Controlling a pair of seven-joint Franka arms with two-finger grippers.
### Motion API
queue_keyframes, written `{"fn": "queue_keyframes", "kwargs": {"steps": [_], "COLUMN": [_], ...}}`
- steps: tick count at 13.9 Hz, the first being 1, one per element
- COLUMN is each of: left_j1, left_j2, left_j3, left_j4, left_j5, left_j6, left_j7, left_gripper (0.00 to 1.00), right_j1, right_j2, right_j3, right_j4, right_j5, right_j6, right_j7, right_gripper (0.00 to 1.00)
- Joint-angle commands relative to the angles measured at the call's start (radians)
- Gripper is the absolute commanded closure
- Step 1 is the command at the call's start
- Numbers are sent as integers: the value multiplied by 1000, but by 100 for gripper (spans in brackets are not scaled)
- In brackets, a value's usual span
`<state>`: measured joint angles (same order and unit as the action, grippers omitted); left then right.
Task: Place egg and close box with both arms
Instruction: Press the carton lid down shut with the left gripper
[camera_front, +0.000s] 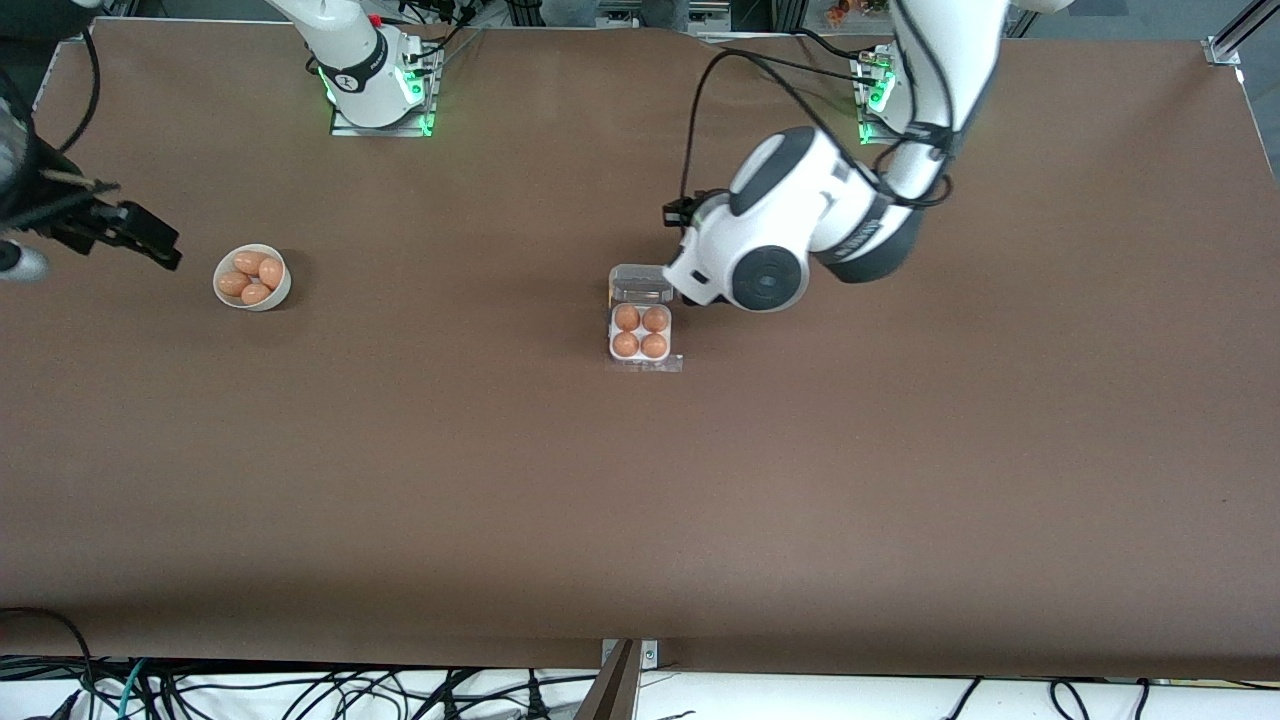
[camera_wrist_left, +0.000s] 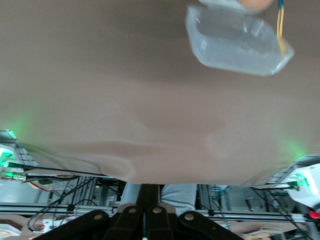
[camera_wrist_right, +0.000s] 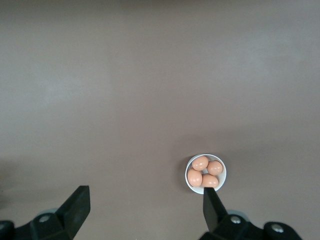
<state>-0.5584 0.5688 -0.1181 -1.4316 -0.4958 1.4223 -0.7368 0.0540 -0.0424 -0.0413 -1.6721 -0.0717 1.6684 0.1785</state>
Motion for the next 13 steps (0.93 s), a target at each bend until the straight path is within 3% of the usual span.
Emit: {"fn": "queue_keyframes", "kwargs": {"steps": [1,6,13], "left_j1": [-37,-92,-107], "left_j2": [85,163,195], "left_j3": [9,11,20], "left_j4": [88,94,91], "left_j5": [-32,-26,-10], "left_j6": [0,128,289], "left_j7": [-7,-9,-15], "left_gripper": [100,100,100], "right_j1": [-55,-68,-72], "right_j2": [-24,-17,7], "right_j3": [23,41,44], "right_j4": [-26,-37,-32], "right_j5": [-10,-3,0], "right_j6": [8,97,94], "right_j7": [-115,-159,-163], "right_gripper": [0,0,0]}}
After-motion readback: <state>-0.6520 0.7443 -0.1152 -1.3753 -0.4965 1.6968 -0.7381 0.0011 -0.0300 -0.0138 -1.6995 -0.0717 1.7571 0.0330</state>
